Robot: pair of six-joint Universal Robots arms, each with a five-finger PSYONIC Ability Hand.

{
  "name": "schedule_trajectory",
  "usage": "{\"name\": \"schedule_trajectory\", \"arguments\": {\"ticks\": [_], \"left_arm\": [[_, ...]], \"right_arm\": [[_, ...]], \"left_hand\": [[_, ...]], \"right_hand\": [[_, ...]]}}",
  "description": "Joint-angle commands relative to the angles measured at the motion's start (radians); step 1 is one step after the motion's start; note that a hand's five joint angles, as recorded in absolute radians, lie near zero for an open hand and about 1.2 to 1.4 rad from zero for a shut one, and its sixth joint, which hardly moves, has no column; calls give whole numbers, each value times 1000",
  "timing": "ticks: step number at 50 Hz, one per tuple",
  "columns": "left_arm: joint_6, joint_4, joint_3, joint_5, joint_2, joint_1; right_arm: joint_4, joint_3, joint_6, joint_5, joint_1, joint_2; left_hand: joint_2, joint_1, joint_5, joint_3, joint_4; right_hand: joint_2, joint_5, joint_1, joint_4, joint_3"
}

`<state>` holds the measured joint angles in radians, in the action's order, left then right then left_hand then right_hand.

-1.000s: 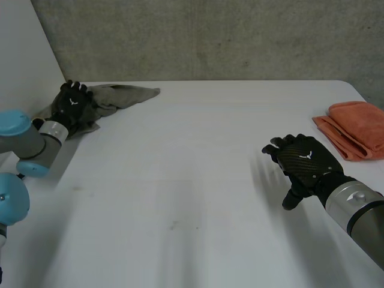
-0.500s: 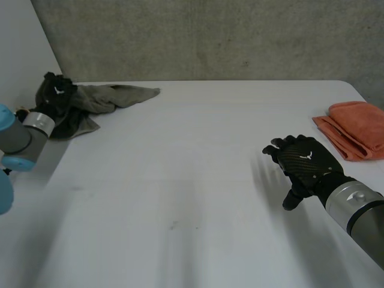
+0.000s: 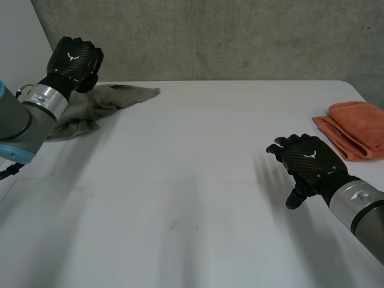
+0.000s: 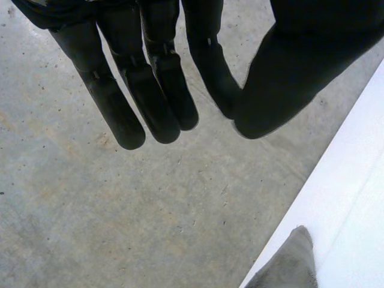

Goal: Fold the laundry.

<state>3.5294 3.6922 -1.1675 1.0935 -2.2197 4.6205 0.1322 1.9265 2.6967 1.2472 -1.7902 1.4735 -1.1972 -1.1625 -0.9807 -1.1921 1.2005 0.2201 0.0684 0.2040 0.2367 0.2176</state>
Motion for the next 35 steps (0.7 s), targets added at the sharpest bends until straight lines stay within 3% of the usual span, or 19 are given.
{"name": "schedule_trajectory", "arguments": {"ticks": [1,7,10,26,35], "left_arm": [[212,-9,109,11,-170,55],[373,-24,196,11,-285,118],[376,-35,264,-3,-349,135],[384,-152,679,-79,-669,167],[419,-155,769,-121,-749,175]], "right_arm": [[0,19,0,-14,18,21],[0,22,-2,-15,25,24],[0,22,-2,-14,25,24],[1,16,-2,-9,34,19],[3,9,-2,-9,49,8]], "left_hand": [[1019,984,977,1014,-1022],[937,903,895,932,-941],[796,762,754,791,-800],[813,779,771,808,-817],[781,747,739,776,-785]], "right_hand": [[-46,-68,-29,-62,-43],[-46,-68,-29,-62,-43],[-46,-68,-29,-62,-43],[-46,-68,-29,-62,-43],[-46,-68,-29,-62,-43]]}}
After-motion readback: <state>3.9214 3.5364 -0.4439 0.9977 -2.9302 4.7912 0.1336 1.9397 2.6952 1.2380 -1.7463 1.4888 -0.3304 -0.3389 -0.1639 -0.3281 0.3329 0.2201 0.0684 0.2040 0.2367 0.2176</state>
